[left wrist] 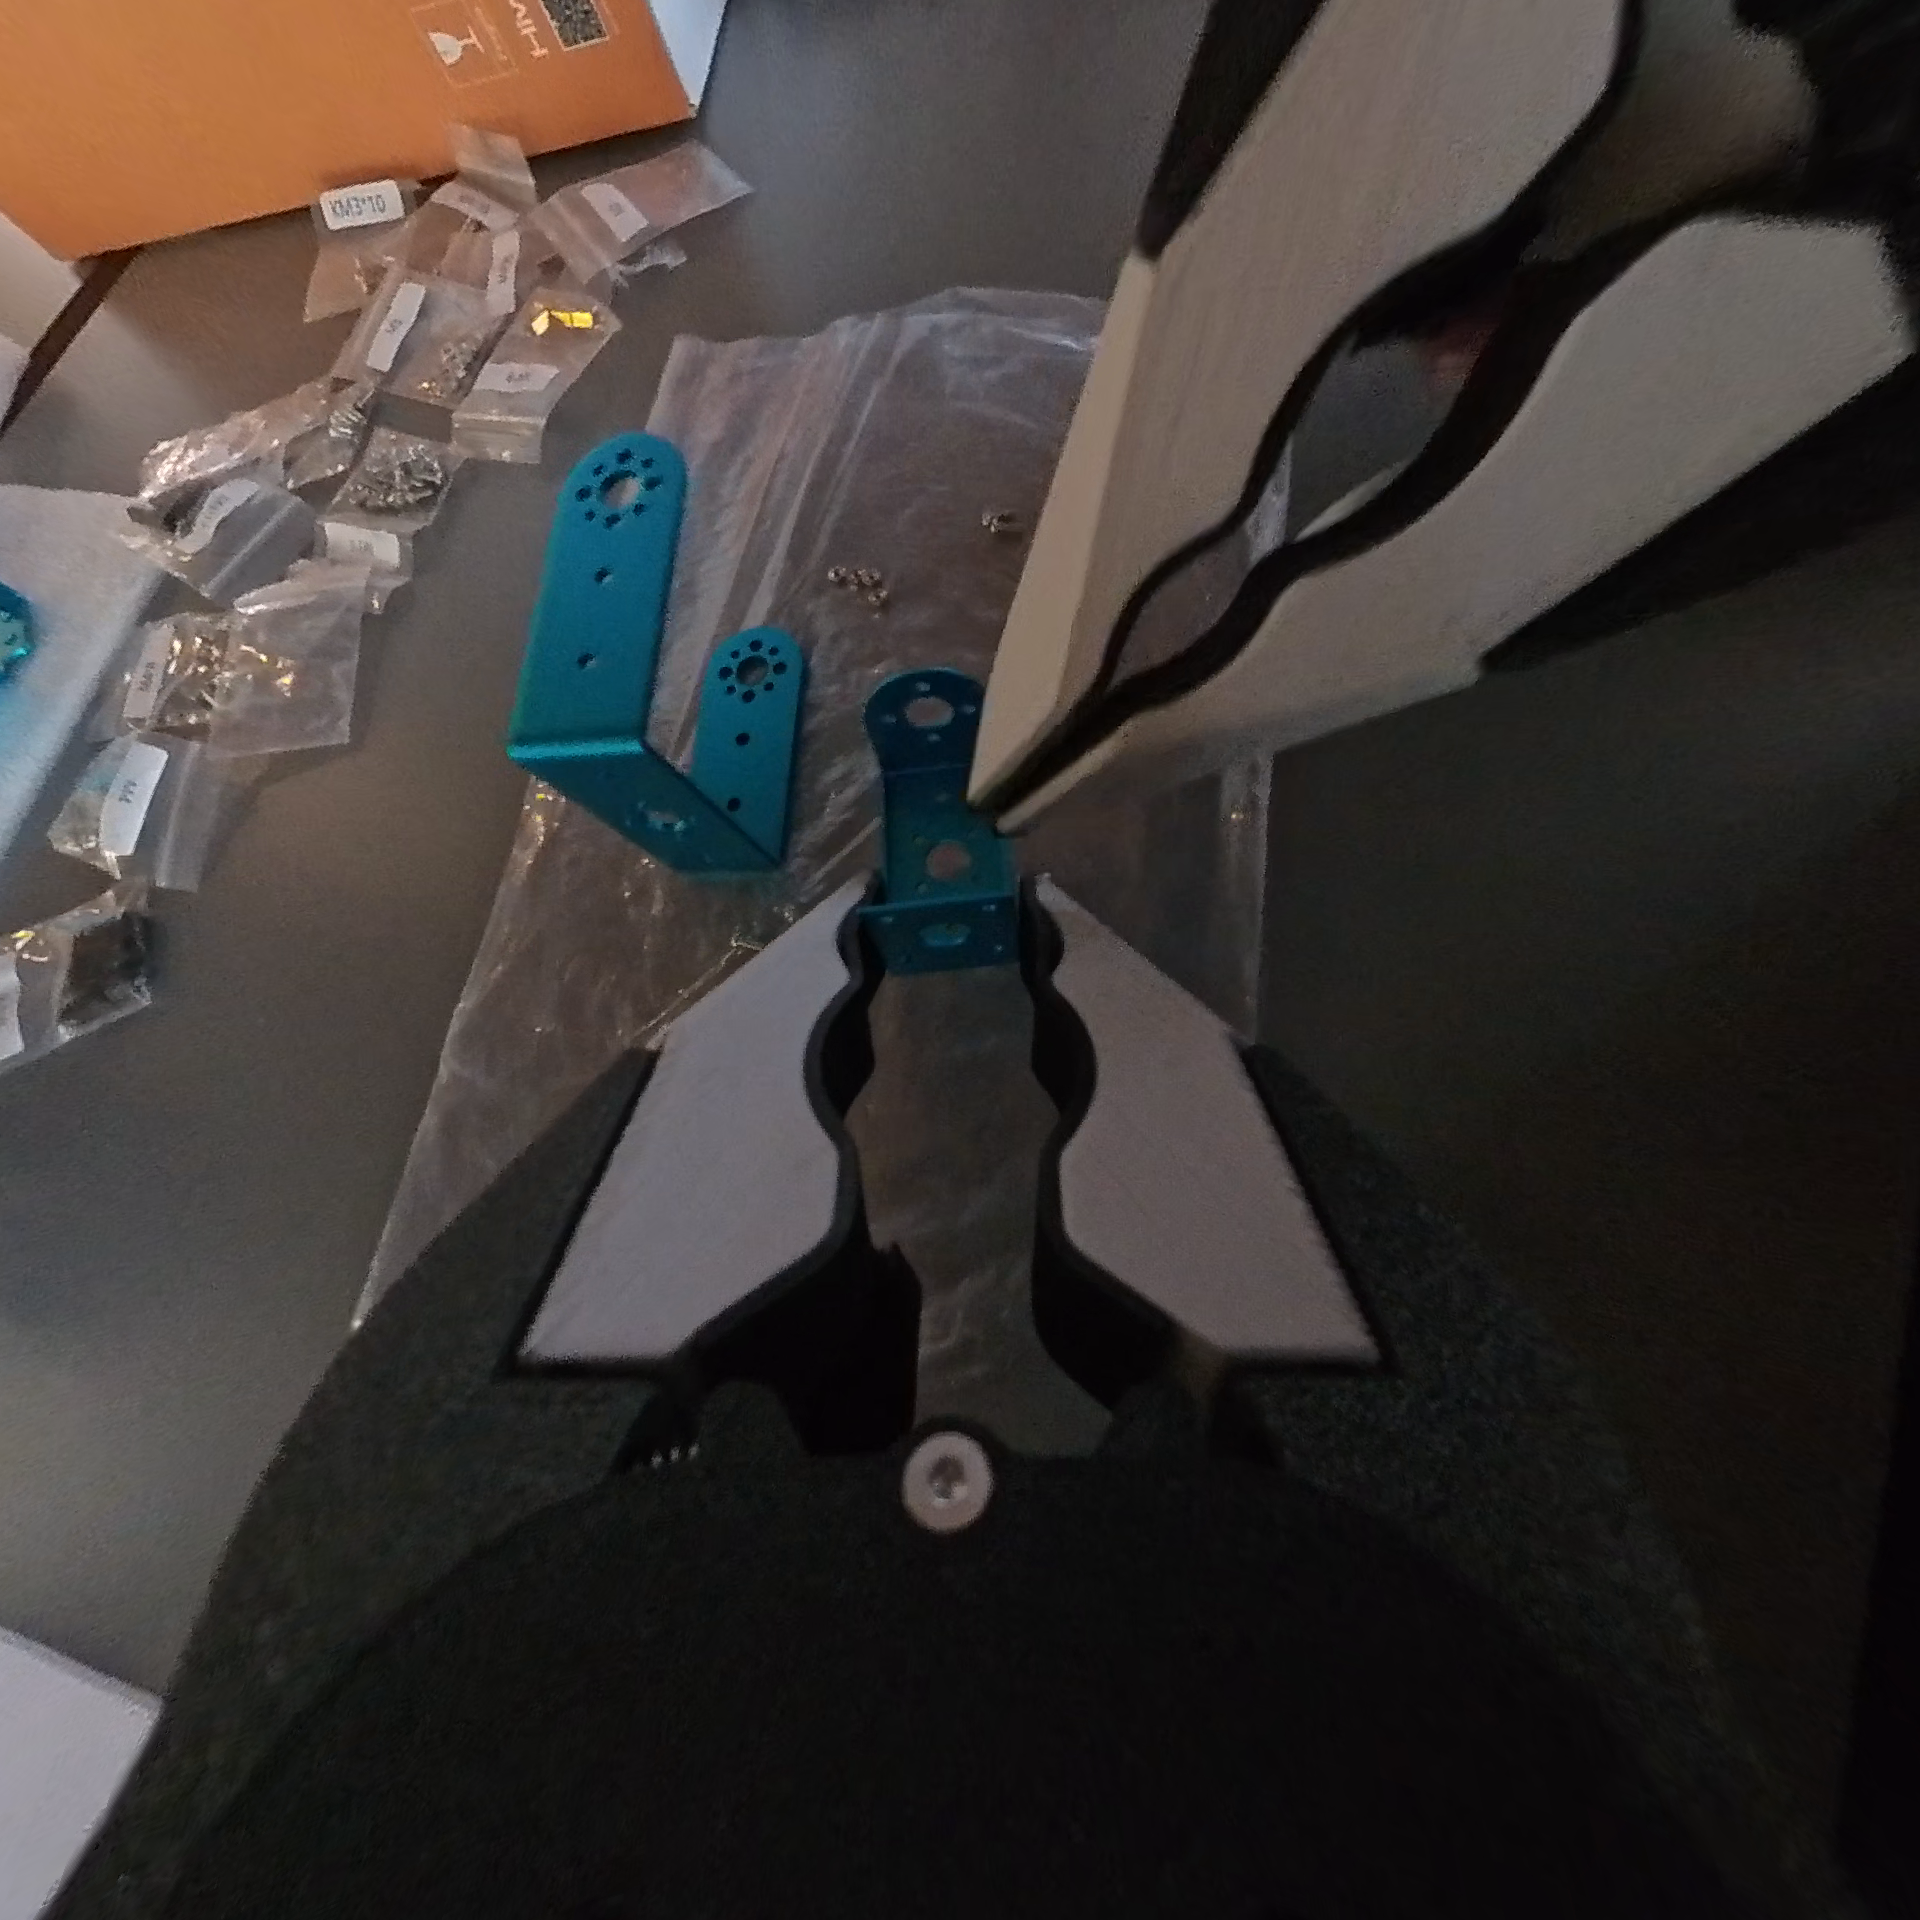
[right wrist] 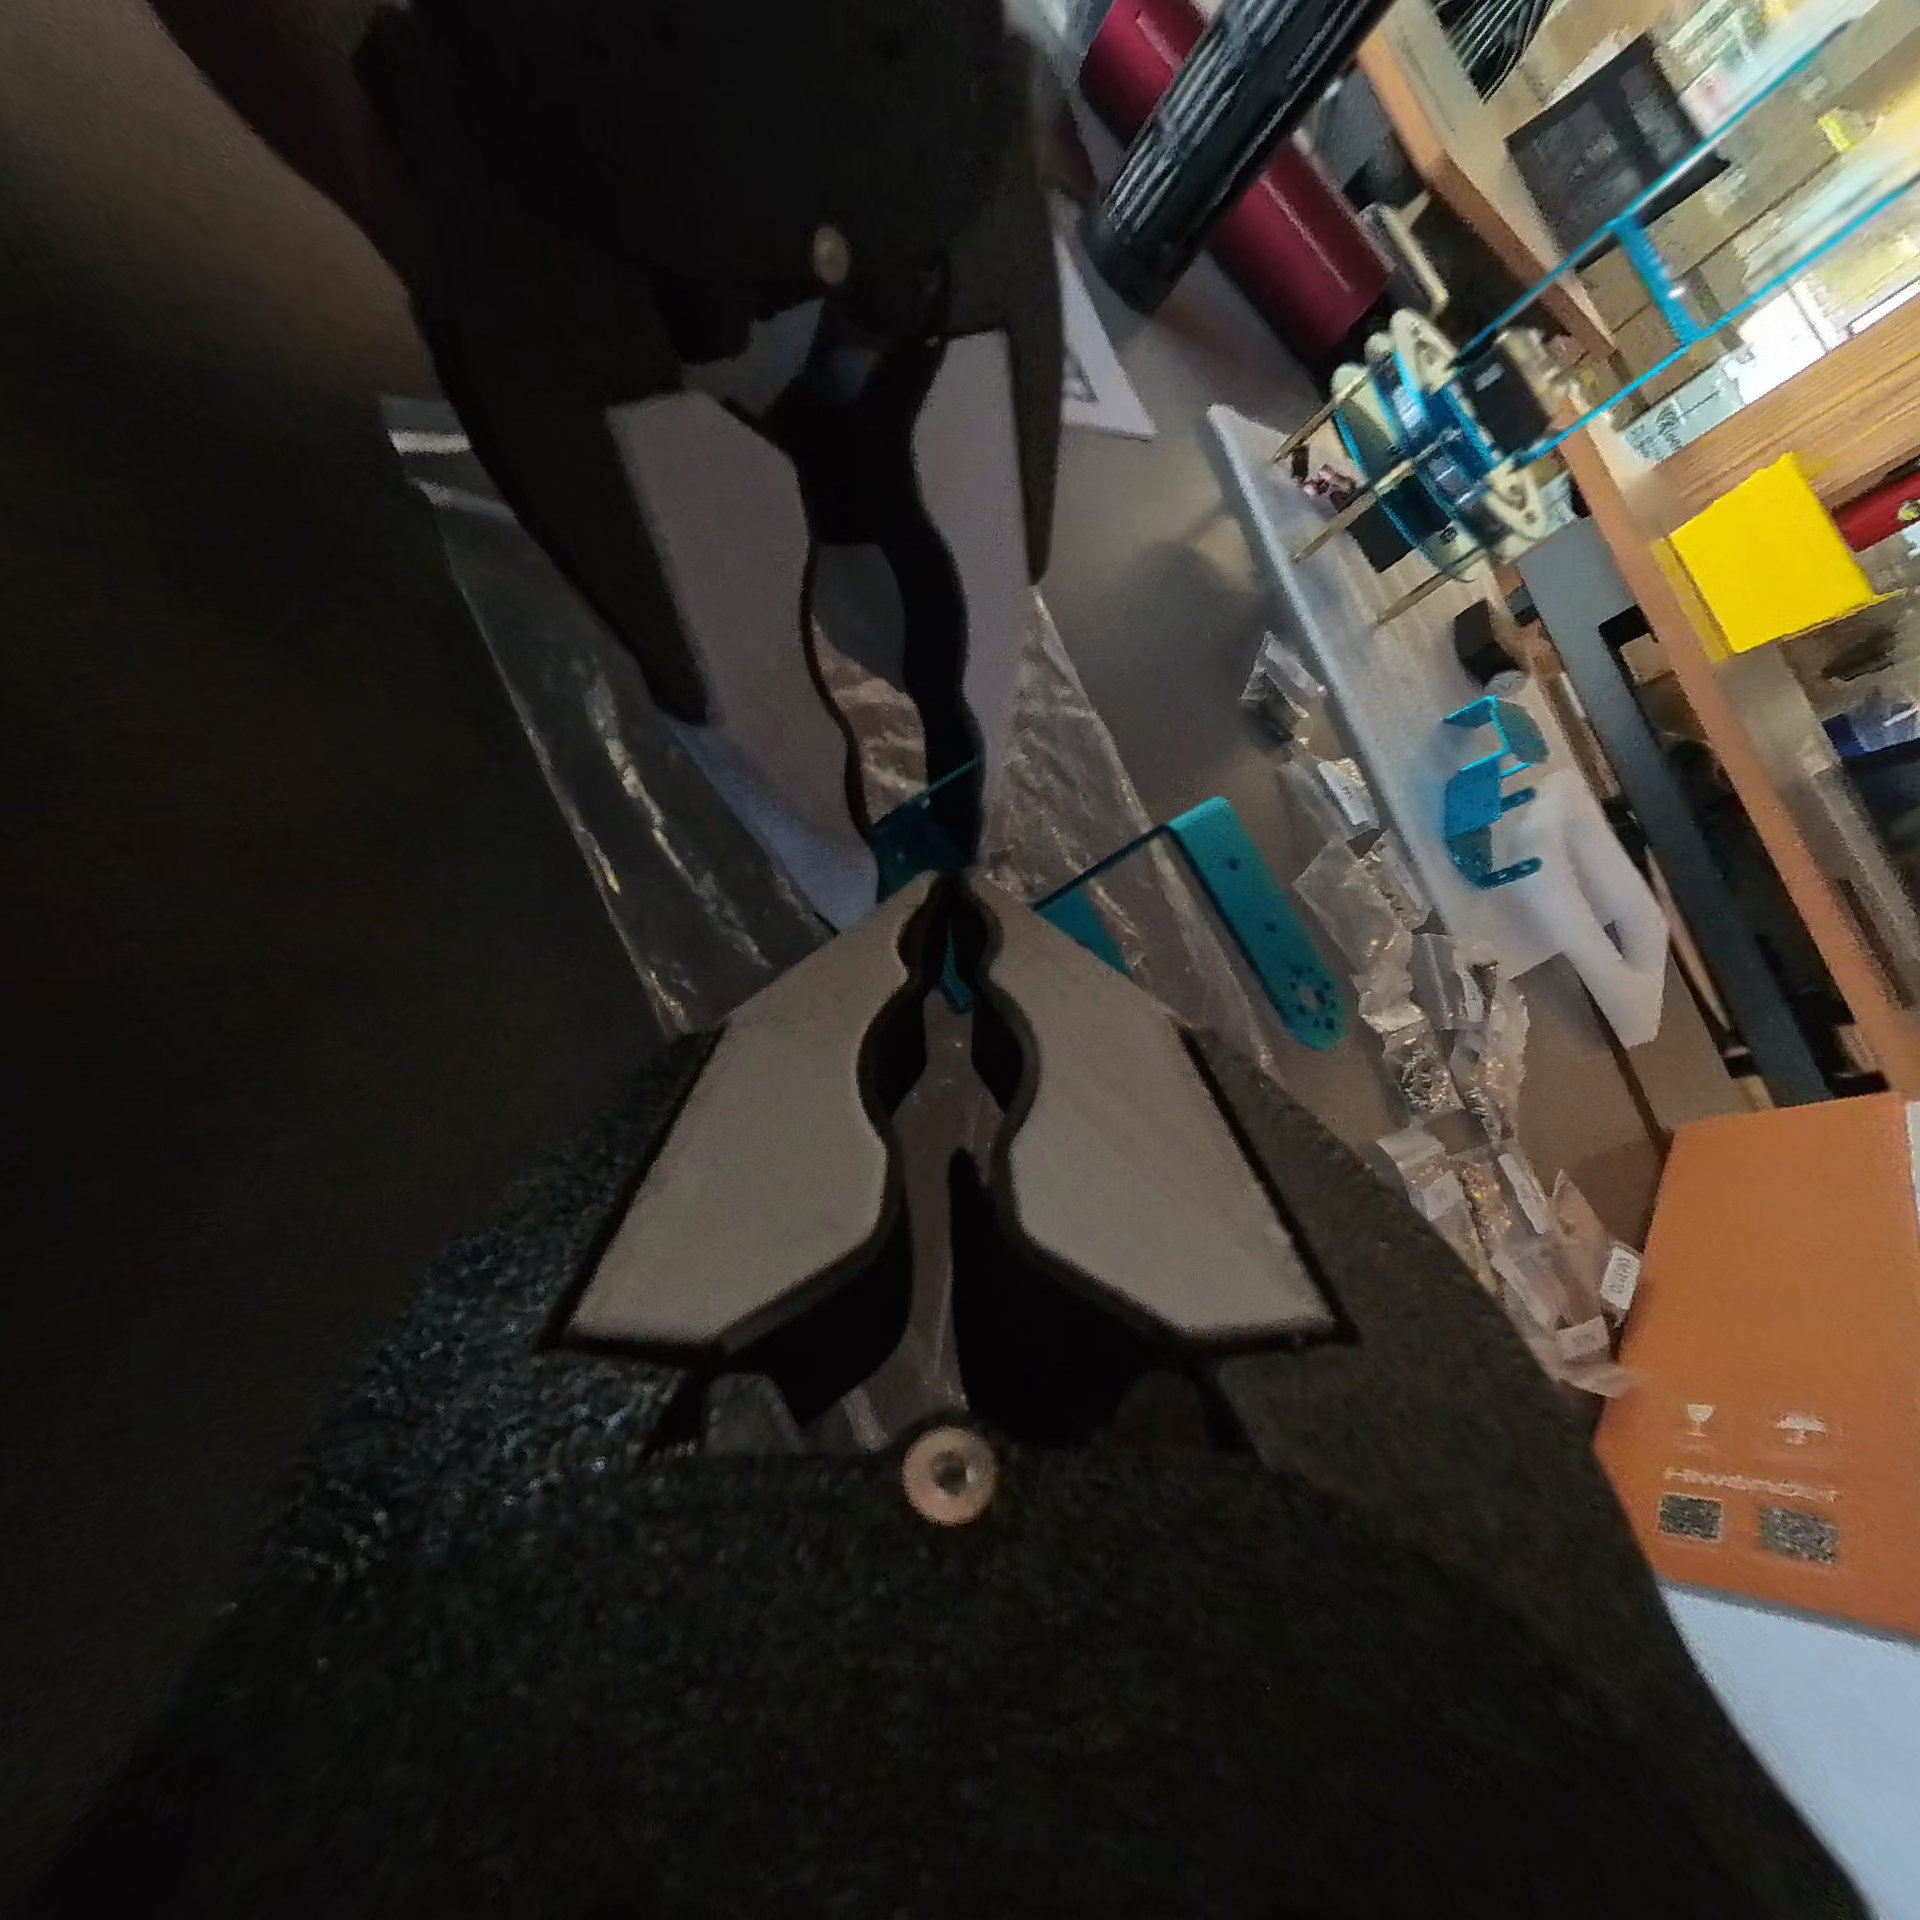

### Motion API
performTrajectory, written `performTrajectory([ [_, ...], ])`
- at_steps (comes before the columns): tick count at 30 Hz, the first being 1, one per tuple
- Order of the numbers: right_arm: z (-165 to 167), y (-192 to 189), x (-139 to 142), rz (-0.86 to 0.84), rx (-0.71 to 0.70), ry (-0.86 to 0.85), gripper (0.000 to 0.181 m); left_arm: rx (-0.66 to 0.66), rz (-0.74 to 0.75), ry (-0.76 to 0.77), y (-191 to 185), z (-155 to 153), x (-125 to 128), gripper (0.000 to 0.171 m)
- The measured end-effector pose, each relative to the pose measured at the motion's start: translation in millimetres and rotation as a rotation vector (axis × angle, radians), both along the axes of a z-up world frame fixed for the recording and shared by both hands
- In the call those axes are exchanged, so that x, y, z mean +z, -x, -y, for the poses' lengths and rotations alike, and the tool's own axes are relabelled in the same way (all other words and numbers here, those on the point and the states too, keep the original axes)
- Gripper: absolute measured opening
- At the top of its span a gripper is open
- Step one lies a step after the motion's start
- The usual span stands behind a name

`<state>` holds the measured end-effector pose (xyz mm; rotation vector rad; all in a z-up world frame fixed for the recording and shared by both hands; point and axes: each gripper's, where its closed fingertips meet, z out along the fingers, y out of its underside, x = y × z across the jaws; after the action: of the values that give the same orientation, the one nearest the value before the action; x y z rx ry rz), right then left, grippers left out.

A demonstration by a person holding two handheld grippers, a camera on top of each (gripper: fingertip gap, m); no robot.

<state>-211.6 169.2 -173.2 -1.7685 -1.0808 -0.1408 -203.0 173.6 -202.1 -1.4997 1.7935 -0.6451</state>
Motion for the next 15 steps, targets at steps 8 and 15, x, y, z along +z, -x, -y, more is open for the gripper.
performTrajectory([
  [8,10.0,-3.7,-2.4,-0.062,-0.025,0.036,0.0,0.012,-0.027,-0.043,4.6,-5.5,-4.4,0.024],
  [15,9.3,-35.6,-35.2,-0.201,-0.143,0.405,0.015,0.091,-0.001,-0.005,24.7,-24.4,2.0,0.024],
])
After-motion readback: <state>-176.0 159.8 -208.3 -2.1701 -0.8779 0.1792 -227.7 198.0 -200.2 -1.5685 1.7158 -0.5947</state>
